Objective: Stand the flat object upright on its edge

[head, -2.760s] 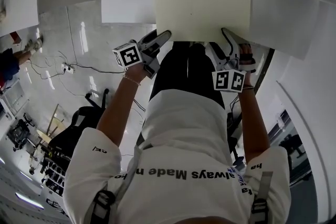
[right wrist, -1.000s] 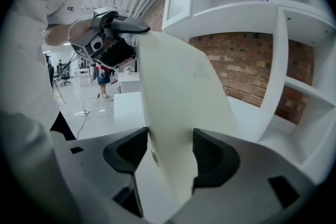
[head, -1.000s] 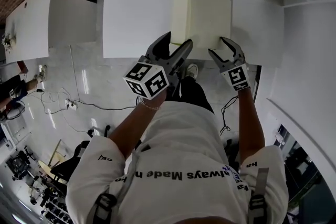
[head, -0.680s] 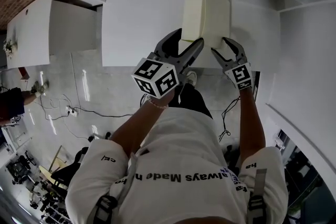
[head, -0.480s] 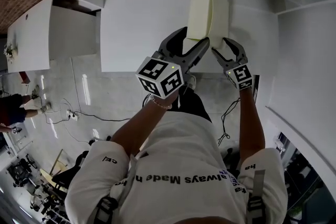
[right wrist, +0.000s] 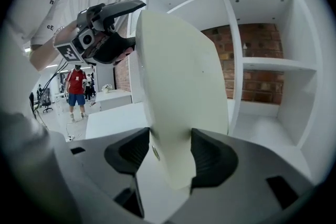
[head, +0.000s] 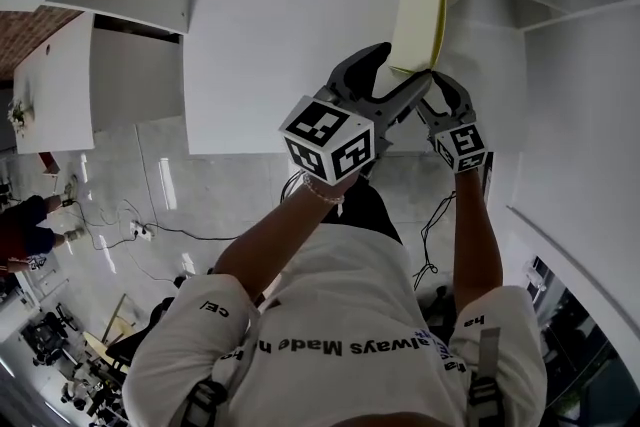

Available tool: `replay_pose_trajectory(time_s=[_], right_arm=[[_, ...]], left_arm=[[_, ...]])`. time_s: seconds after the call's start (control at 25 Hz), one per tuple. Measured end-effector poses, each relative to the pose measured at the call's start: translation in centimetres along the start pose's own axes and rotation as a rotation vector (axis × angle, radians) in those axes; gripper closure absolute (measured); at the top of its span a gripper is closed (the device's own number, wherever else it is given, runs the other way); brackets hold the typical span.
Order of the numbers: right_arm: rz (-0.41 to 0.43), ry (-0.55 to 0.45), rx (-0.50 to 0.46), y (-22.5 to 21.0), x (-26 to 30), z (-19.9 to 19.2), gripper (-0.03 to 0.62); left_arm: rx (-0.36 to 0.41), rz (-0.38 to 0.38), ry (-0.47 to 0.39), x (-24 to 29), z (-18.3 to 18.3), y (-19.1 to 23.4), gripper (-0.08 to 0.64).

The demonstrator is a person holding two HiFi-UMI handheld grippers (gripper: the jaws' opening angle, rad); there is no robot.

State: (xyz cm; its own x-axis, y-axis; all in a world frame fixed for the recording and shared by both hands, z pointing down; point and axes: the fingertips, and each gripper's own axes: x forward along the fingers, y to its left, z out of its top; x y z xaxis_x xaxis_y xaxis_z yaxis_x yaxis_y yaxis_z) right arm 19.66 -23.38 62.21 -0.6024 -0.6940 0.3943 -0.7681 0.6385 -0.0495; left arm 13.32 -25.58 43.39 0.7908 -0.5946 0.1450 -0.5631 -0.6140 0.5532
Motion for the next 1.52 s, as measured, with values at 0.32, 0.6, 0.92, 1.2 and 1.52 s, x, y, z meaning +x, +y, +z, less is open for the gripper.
replay_pose_trajectory(time_s=[0.32,0.6,0.92,1.2,1.52], right_arm=[[-0.078,-0.04,0.109,-2.3,0.8,-0.3,0.354],[-0.161,-0.076,0.184,-4.8,1.4,-0.2,0.376],[-0.304,-0.072,0.209,-9.0,2.2,0.2,0.396],[-0.385,-0.054,0.201,-11.9,3.8,1.0,0.403],[-0.446,-0.033,0.194,-14.4,6.7,2.3,0.404]], left_arm=[[0.042,-0.09,0.038,5.1,0.3,-1.5,0.25],[0.042,-0.111,0.053,7.8,0.9,-0.7,0.273],[0.107,-0.14,0.106,11.6,1.7,0.4,0.276],[0.138,-0.159,0.13,14.8,3.0,1.7,0.276],[0.157,-0.151,0.128,16.9,5.1,4.3,0.276]])
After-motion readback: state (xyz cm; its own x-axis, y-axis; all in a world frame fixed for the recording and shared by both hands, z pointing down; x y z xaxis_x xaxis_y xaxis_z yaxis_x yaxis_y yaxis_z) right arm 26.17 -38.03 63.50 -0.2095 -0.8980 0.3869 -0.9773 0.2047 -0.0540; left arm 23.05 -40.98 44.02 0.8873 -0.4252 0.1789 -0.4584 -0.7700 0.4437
